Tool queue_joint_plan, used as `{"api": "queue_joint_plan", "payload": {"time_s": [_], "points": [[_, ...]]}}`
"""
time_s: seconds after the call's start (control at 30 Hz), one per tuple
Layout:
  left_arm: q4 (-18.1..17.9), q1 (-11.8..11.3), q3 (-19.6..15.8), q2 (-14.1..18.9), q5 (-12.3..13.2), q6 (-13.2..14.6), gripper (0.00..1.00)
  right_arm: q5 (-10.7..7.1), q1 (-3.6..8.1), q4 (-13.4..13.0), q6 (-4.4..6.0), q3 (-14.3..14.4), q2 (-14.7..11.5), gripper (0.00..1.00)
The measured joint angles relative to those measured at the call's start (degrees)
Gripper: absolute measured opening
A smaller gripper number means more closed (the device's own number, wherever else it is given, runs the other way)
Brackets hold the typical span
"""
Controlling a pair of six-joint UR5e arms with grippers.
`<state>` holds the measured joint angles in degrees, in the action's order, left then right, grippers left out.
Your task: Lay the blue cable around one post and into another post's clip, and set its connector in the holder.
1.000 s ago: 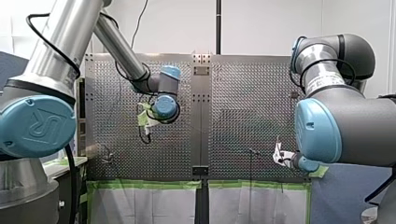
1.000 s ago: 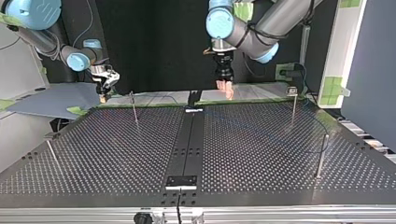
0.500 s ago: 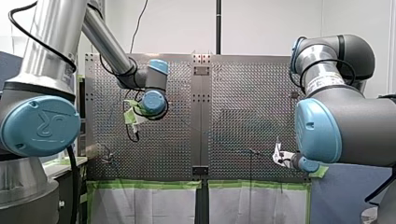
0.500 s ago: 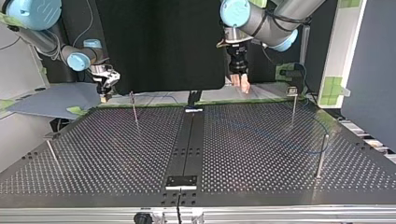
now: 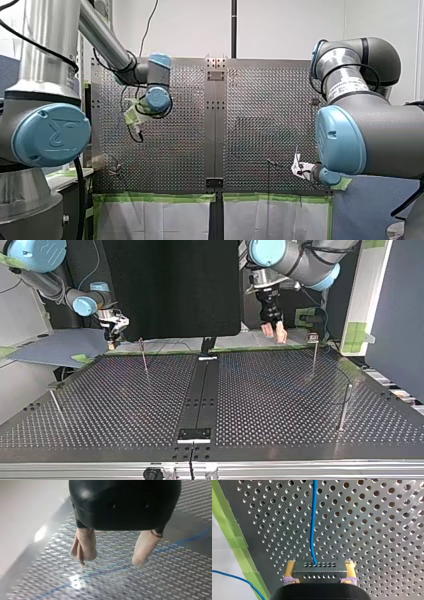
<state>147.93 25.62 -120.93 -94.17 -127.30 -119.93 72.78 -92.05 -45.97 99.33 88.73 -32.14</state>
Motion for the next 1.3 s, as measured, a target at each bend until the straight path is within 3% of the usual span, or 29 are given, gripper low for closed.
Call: {"api": "queue_joint_plan", "payload": {"time_s": [0.33,0.63,0.8,1.03,1.3], "points": [[1.65,-6.03,1.66,6.12,5.89,-4.61,1.00,-0.08,-0.10,-0.18,0.00,-0.04,0.25,0.00],[1.73,-10.60,1.69,10.69,10.29,-6.91,1.00,-0.09,-0.13,-0.29,-0.05,-0.04,0.38,0.00],[1.25,-12.65,1.69,12.74,9.63,-7.19,1.00,-0.09,-0.13,-0.29,-0.08,-0.07,0.39,0.00],[1.18,-16.16,1.68,15.70,6.50,-7.28,1.00,-0.09,-0.17,-0.10,-0.07,-0.27,0.42,0.00],[0.61,-20.13,1.35,13.06,6.63,-9.22,1.00,-0.08,-0.35,0.04,-0.16,-0.44,0.44,0.00]]}}
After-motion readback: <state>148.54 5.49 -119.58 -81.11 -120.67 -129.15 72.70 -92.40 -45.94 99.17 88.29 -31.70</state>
